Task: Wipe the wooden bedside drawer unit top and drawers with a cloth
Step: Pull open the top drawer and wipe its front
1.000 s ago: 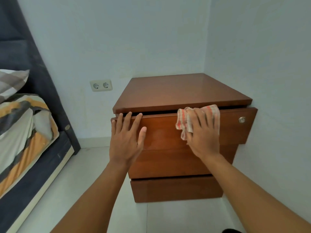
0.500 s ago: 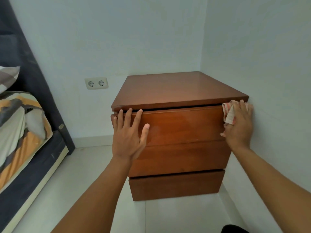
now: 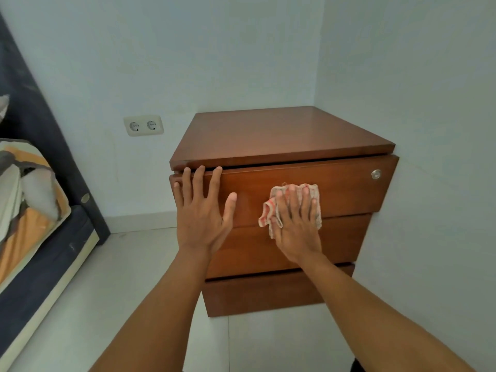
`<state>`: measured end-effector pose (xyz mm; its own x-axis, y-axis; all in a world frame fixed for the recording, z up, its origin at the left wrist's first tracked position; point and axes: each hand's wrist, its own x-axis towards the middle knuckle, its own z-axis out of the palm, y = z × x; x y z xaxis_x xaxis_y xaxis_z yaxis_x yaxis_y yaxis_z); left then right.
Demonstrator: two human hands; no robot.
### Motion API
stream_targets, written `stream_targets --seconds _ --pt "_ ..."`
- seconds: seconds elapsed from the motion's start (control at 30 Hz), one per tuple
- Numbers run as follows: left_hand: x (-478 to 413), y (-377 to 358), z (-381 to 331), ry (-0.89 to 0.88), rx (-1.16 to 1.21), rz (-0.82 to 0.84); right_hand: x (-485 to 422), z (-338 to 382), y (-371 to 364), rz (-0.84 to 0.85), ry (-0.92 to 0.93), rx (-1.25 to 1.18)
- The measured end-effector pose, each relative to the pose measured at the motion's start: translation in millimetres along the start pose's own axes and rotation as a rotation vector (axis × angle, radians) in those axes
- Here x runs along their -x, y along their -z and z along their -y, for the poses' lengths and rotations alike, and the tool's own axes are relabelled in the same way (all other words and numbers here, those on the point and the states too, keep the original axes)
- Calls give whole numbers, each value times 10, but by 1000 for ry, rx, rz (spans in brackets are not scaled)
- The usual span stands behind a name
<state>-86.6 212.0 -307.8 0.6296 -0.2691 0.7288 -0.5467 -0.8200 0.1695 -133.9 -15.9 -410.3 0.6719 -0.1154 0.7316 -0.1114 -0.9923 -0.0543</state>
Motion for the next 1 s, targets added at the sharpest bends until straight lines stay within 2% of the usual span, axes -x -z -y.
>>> stream_targets --seconds 0.1,0.4,0.53,0.63,0.73,0.8,0.87,0.93,1.0 --pt "-2 -9 -10 5 -9 -3 98 -395 25 -22 -141 19" --pt "4 -39 -5 1 -21 -3 194 -1170 254 -36 -339 -4" --pt "12 -58 -22 4 -36 -4 193 -1320 383 15 -303 78" --pt "8 -60 -1 -5 -54 10 163 -1232 481 -2 -443 -34" --pt "15 -54 16 -12 -69 17 76 -1003 655 -117 -557 -202" --pt "13 -56 7 -11 -73 20 -1 -812 783 -233 -440 -259" --pt "2 -61 4 -14 -77 25 -77 -624 925 -275 -307 -315" --pt "10 -54 7 -14 -84 36 -118 -476 1037 -252 -206 -297" --pt "14 -28 -2 -5 -92 50 -132 -362 1139 -148 -137 -213"
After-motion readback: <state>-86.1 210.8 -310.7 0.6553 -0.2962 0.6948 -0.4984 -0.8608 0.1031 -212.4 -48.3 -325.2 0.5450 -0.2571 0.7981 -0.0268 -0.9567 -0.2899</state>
